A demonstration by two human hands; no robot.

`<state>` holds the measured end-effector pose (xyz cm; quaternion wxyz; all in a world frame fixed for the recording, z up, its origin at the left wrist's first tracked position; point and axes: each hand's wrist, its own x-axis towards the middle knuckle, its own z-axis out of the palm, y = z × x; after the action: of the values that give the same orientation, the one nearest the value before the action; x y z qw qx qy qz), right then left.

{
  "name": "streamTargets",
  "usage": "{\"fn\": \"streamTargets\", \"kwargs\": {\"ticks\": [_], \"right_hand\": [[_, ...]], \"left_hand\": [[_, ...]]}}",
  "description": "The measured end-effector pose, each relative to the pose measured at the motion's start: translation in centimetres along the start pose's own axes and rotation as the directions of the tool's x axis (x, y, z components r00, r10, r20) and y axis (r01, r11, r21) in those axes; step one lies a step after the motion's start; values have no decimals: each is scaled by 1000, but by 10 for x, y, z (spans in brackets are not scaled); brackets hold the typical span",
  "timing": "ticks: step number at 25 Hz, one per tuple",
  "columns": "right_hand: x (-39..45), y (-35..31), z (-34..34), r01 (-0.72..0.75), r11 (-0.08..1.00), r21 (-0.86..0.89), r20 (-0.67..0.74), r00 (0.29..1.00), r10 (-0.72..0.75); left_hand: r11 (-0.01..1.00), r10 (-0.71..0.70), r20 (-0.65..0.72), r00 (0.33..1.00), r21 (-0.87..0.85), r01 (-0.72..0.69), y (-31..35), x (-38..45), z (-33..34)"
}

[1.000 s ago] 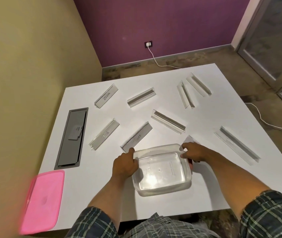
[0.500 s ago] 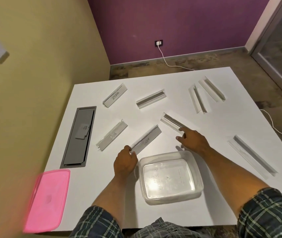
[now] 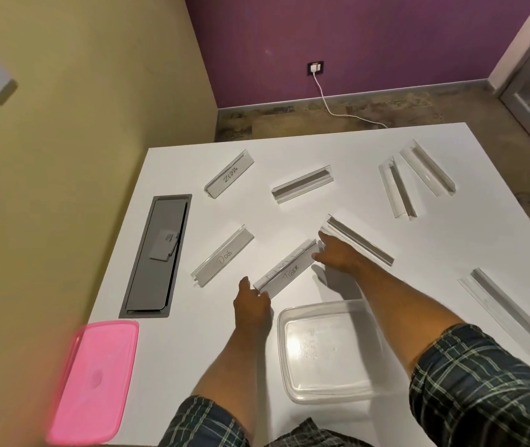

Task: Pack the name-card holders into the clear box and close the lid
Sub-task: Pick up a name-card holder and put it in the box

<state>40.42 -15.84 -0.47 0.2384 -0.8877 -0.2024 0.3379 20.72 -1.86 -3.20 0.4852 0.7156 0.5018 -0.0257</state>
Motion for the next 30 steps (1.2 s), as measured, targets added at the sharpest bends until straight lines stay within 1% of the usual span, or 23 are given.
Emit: {"fn": "streamTargets", "kwargs": {"ticks": [2,4,7,9,12,13,15,17,18,20,22,24,26,28,30], "right_hand": [[9,-2,0,-19,999,26,19,1000,19],[17,-2,0,-31,998,64,47,998,28],[25,-1,4,-34,994,103,79,997,26],[28,0,7,-9,998,69,54,999,5],[27,3,2,45,996,72,-50,998,-42],[25,3,-2,70,996,46,-76,995,-67],[19,3,-10,126,987,-95,-84,987,-134],[13,-1,-16,191,943,-273,-76,973,-219],[10,-1,-18,212,921,-325,-84,964,-252],[0,-2,-22,227,898,-377,-125,948,-292],[-11,-1,-27,226,876,-426,-155,936,-317],[-23,1,-34,237,841,-487,-157,923,-350],[-35,5,-41,246,803,-543,-161,908,-387],[-49,12,-49,248,742,-623,-164,886,-433],[-62,19,-58,266,667,-696,-145,858,-493]], "left_hand": [[998,17,-50,999,-58,-20,0,3,2],[998,22,-77,997,-52,-26,3,7,3],[1000,-2,-106,994,-9,1,9,12,3],[1000,-10,-96,995,-15,8,12,13,3],[994,-50,-93,994,-96,41,17,14,0],[993,-53,-92,994,-113,43,19,15,-1],[997,-29,-71,997,-72,24,24,18,-3],[999,19,-70,997,34,-17,32,21,-6],[994,59,-68,996,99,-53,36,22,-7],[970,140,-35,989,207,-130,43,21,-8],[941,173,6,985,294,-167,47,16,-9],[896,199,30,979,400,-195,49,9,-11],[806,298,62,953,518,-286,50,5,-13],[675,425,109,899,624,-394,53,1,-17],[545,532,160,832,687,-481,56,-4,-24]]}}
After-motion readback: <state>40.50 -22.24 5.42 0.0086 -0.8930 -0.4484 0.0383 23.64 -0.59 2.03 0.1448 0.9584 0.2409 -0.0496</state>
